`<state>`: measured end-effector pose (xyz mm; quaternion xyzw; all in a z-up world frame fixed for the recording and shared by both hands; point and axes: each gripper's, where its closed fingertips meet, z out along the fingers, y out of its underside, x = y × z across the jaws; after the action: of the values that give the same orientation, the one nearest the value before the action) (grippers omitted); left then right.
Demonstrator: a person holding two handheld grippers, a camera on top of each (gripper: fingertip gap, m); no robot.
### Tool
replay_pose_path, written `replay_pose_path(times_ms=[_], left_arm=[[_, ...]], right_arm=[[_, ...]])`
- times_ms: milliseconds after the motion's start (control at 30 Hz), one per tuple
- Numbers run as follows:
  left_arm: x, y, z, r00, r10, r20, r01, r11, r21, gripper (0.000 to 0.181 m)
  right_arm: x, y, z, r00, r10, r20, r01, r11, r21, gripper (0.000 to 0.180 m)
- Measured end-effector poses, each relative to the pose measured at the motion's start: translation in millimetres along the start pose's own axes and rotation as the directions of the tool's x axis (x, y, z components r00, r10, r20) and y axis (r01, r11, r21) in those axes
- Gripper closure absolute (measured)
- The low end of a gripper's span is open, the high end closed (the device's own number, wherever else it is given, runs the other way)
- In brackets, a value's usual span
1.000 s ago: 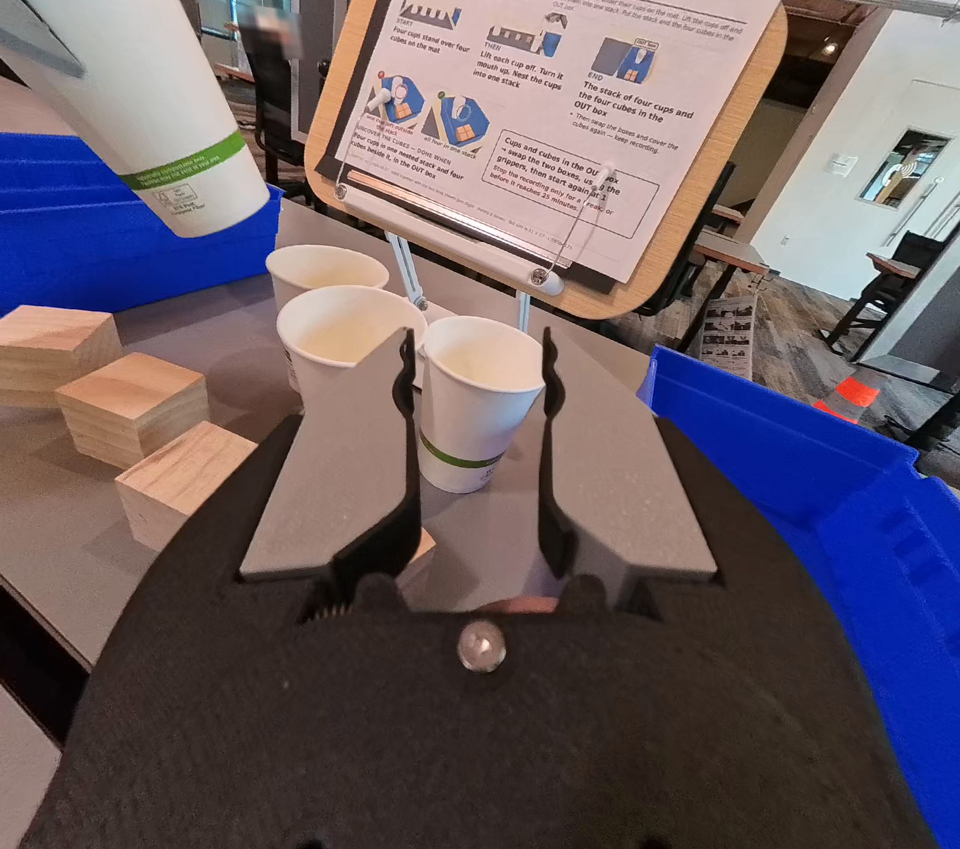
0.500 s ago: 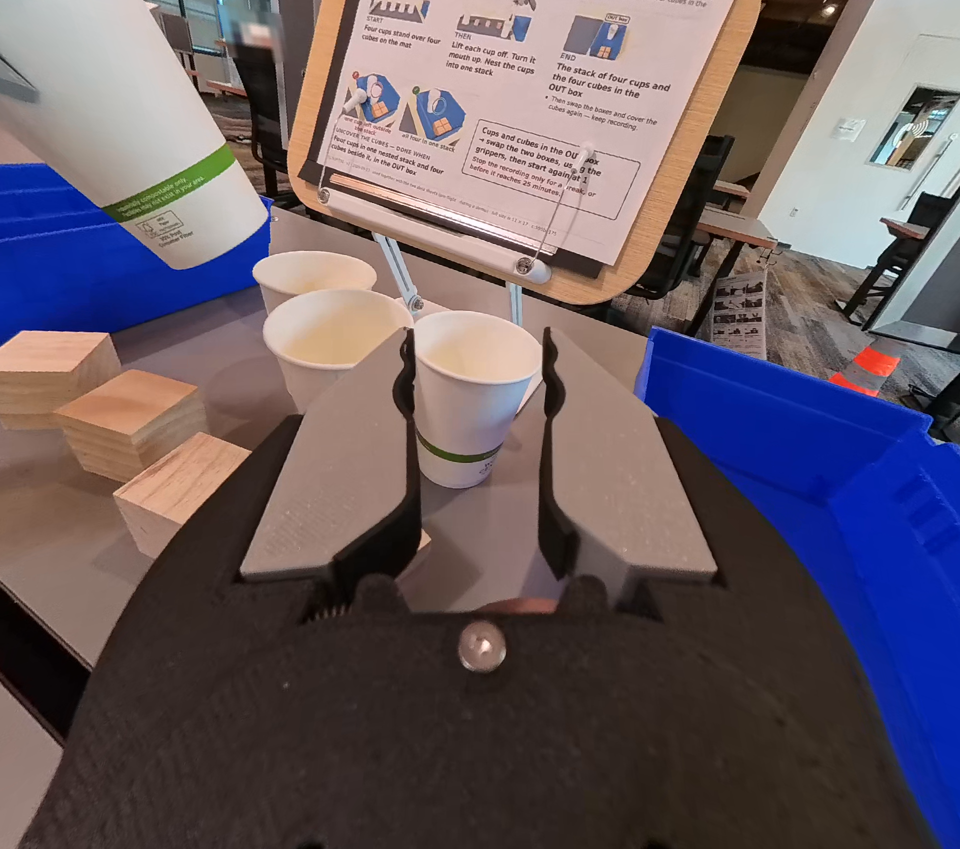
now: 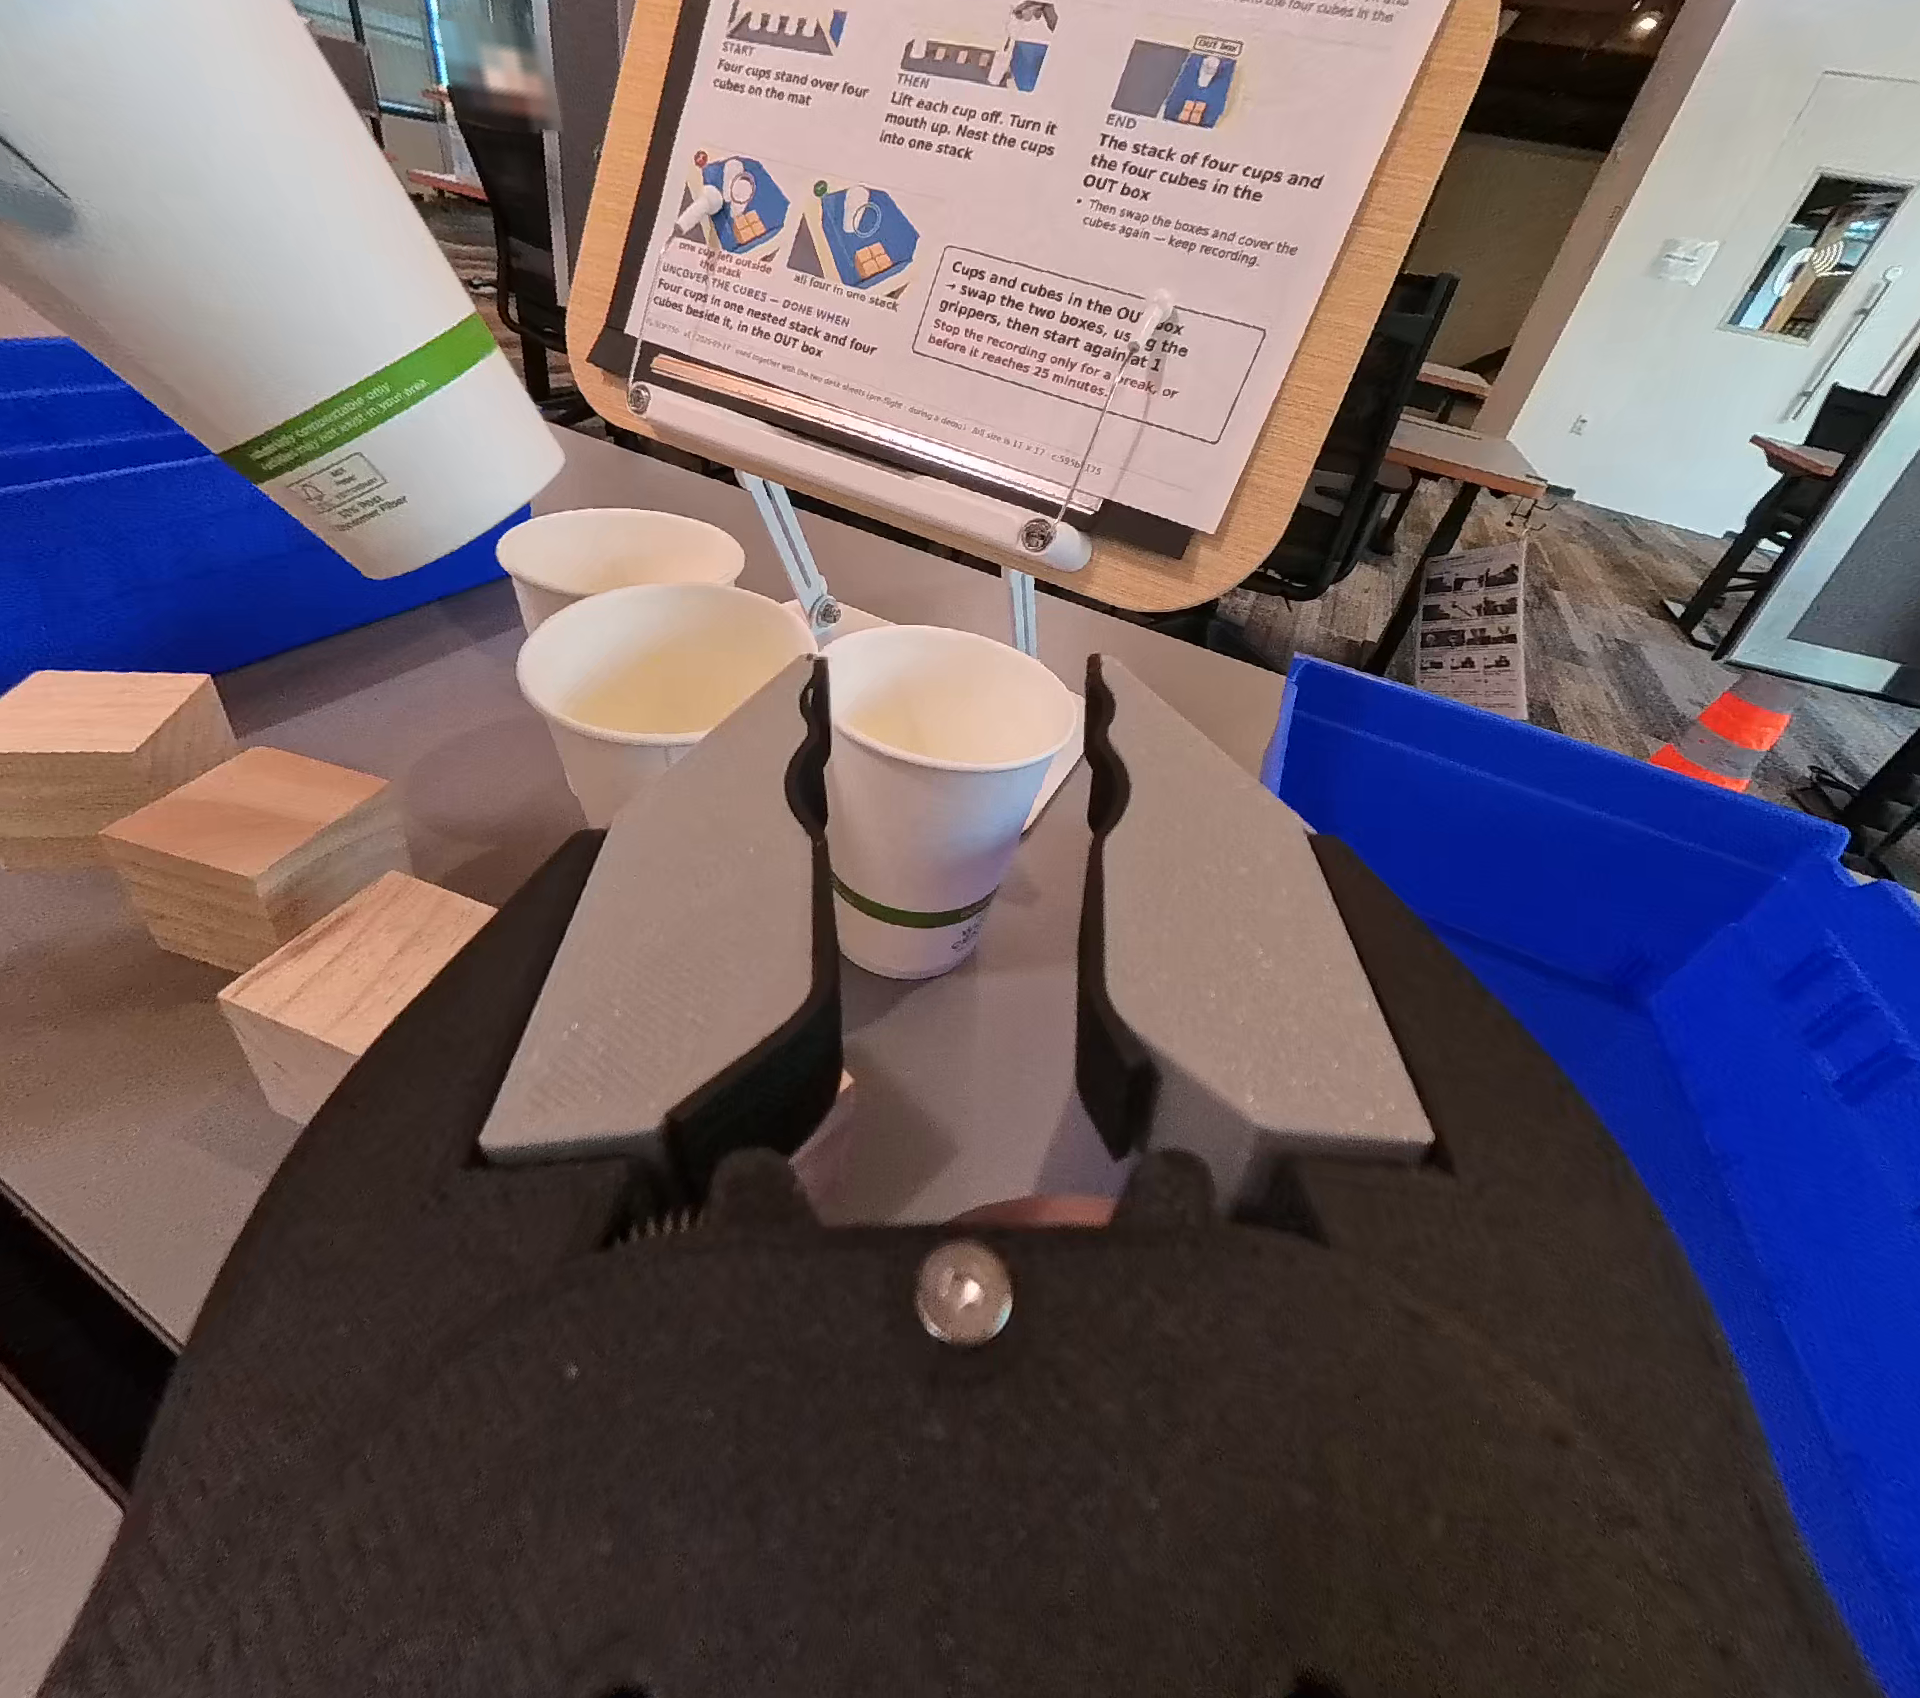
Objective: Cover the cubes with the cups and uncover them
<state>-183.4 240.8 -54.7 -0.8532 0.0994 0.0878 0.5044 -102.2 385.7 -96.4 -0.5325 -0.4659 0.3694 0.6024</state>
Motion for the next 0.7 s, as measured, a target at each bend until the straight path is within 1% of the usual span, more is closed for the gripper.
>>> replay_pose_path(times_ms=[167,300,367,500,600,700], left_arm=[[9.0,-14.4,1.8,0.998,-0.043,-0.043,0.046,0.997,0.066,0.181],[18.4,-32.2,-2.5,0.993,-0.063,-0.103,0.081,0.980,0.182,0.181],[20.7,-36.1,-3.8,0.990,-0.071,-0.123,0.096,0.973,0.211,0.181],[17.2,-29.1,0.2,0.991,-0.080,-0.110,0.099,0.979,0.178,0.181],[13.7,-22.4,-0.2,0.994,-0.066,-0.091,0.079,0.985,0.156,0.181],[6.6,-17.0,-7.6,0.997,-0.059,-0.056,0.067,0.987,0.149,0.181]], right_arm=[[4.6,-1.9,-2.0,1.000,0.016,-0.006,-0.016,1.000,0.009,0.133],[6.4,-4.3,-3.7,0.999,0.044,0.008,-0.044,0.999,0.021,0.133],[5.7,-5.9,-4.4,0.998,0.059,0.020,-0.060,0.998,0.031,0.133],[1.2,-8.5,-5.2,0.997,0.060,0.045,-0.062,0.997,0.038,0.133],[-16.8,-8.9,-3.3,0.991,0.039,0.130,-0.043,0.998,0.034,0.133],[-35.6,-2.3,0.4,0.982,-0.024,0.187,0.025,1.000,0.000,0.132]])
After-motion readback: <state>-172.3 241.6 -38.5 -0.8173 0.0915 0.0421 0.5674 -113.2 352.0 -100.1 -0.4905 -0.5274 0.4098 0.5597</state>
